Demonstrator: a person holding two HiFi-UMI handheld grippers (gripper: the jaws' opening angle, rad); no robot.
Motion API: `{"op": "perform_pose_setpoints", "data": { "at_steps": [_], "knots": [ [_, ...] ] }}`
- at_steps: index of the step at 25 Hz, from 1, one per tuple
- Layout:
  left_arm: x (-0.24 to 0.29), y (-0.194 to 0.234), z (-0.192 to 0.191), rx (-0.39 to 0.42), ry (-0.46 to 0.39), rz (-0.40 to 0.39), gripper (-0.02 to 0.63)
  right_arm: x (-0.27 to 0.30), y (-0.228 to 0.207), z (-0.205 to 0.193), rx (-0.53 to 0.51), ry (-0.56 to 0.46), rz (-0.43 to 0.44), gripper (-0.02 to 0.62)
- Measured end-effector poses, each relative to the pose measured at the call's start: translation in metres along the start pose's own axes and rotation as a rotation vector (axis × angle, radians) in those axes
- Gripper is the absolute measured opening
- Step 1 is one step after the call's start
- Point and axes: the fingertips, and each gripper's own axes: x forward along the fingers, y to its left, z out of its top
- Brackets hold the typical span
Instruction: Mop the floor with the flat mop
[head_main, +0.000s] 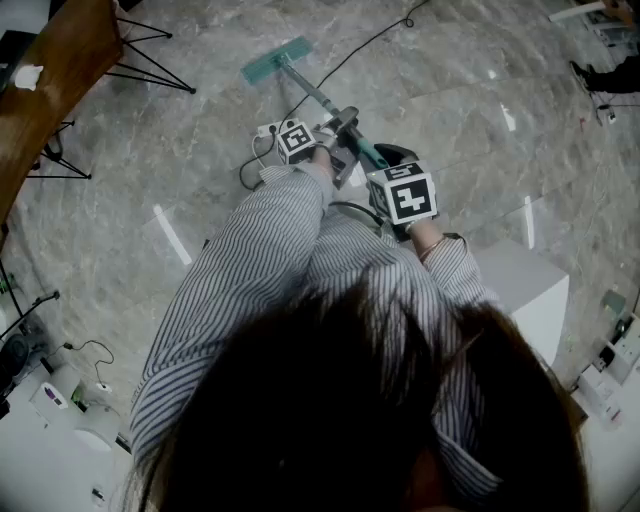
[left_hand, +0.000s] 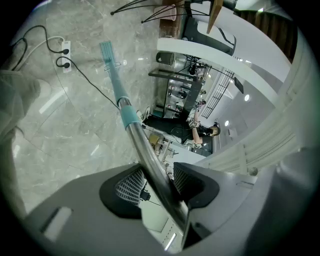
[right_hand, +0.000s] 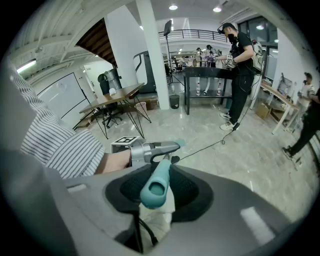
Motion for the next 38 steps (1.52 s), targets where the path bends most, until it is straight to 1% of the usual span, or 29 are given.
{"op": "perform_pose_setpoints", "data": {
  "at_steps": [3, 11, 18, 21, 24, 27, 29, 31, 36, 38],
  "knots": [
    [0.000, -0.010, -0.005, -0.037, -0.008, -0.011, 0.175, 0.000, -0.002, -0.003, -0.001, 0.001, -0.001, 0.115],
    [-0.003, -0.008, -0.009, -0.035, -0.007, -0.010, 0.175, -0.003, 0.000, -0.008, -0.009, -0.004, 0.001, 0.115],
    [-0.003, -0.003, -0.013, 0.005, -0.006, -0.004, 0.181, -0.008, -0.004, -0.015, 0.028, -0.021, -0.003, 0.115],
    [-0.009, 0.003, -0.015, 0.015, -0.012, -0.007, 0.181, -0.008, 0.003, -0.020, 0.030, -0.017, -0.006, 0.115],
    [-0.010, 0.007, -0.007, 0.026, -0.012, -0.019, 0.193, -0.002, 0.006, -0.020, 0.014, 0.004, -0.016, 0.115],
    [0.004, 0.002, 0.003, 0.020, 0.017, -0.009, 0.193, 0.008, -0.005, -0.008, 0.020, 0.011, -0.011, 0.114],
    [0.017, -0.004, 0.022, 0.025, 0.037, -0.001, 0.193, 0.019, -0.011, 0.012, 0.025, 0.010, -0.015, 0.114],
    [0.028, -0.016, 0.054, 0.023, 0.039, 0.002, 0.191, 0.038, -0.013, 0.042, 0.027, 0.001, -0.022, 0.114],
    [0.056, -0.066, 0.155, -0.020, 0.009, 0.002, 0.179, 0.098, -0.007, 0.142, -0.014, -0.008, -0.018, 0.115],
    [0.068, -0.080, 0.198, -0.005, 0.029, 0.025, 0.179, 0.123, -0.006, 0.183, -0.025, 0.001, -0.019, 0.115]
  ]
}}
